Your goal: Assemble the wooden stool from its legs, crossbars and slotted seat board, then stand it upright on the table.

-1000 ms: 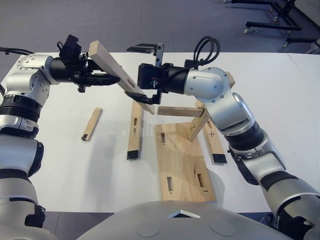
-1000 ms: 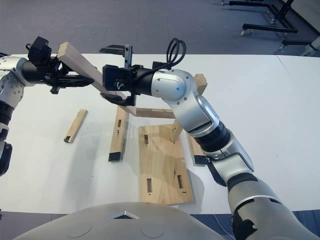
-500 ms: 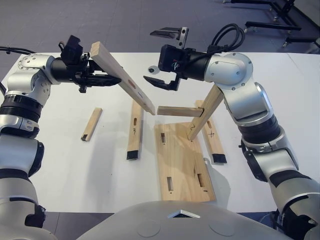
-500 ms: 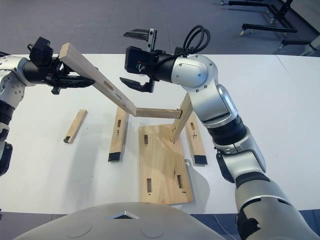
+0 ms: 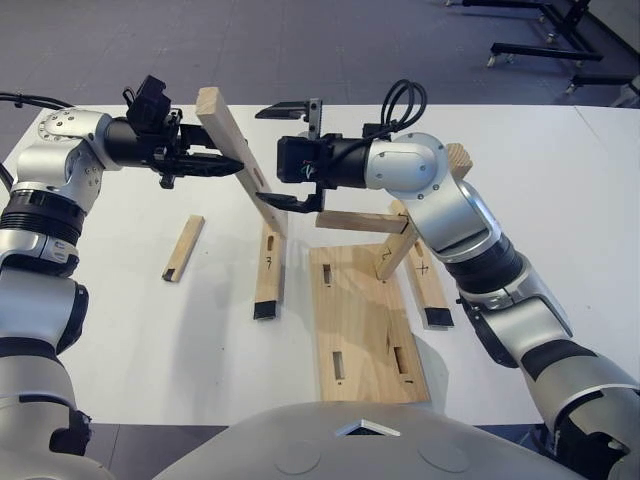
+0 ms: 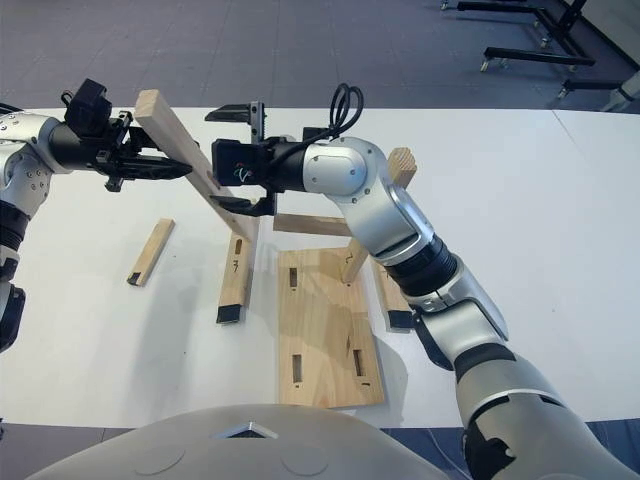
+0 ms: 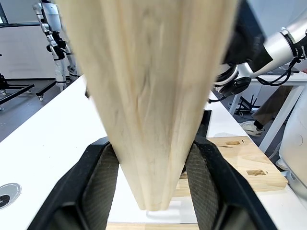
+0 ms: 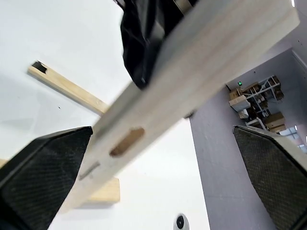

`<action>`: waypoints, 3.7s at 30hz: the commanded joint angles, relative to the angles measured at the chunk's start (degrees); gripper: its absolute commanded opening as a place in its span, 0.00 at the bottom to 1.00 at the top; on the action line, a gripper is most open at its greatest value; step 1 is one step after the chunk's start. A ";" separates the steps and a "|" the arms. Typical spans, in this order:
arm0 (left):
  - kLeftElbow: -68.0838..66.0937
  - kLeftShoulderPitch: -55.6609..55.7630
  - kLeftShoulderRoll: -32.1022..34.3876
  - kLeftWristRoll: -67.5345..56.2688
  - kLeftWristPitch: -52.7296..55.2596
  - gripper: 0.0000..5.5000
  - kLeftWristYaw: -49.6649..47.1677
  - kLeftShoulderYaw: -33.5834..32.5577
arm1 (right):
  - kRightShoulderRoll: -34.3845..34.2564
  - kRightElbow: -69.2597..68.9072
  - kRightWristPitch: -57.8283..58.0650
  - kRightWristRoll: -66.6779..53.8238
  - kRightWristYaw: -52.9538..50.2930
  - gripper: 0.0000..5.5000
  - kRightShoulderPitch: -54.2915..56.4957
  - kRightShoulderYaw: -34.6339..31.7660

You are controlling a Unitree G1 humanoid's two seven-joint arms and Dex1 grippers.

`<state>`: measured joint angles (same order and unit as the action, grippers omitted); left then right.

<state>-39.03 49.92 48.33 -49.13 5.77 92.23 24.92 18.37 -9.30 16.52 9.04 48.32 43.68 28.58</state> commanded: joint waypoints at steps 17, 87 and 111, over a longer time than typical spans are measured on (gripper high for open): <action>14.99 -10.67 -0.89 -4.73 0.10 0.37 0.26 -6.85 | 14.05 -11.56 13.15 -14.84 -3.31 0.98 -0.48 -31.17; 30.94 -19.46 -10.32 19.65 13.91 0.37 -3.62 -17.30 | 16.58 -19.60 18.44 -19.67 -15.48 0.98 -17.88 -29.70; 41.17 -15.86 -6.31 24.40 30.26 0.37 -14.04 -12.30 | 16.47 -21.43 19.72 -19.70 -17.53 0.98 -18.87 -30.38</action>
<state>2.44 34.36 40.36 -28.55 34.74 80.42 10.79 34.71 -30.01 35.69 -10.26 30.96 25.31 -1.47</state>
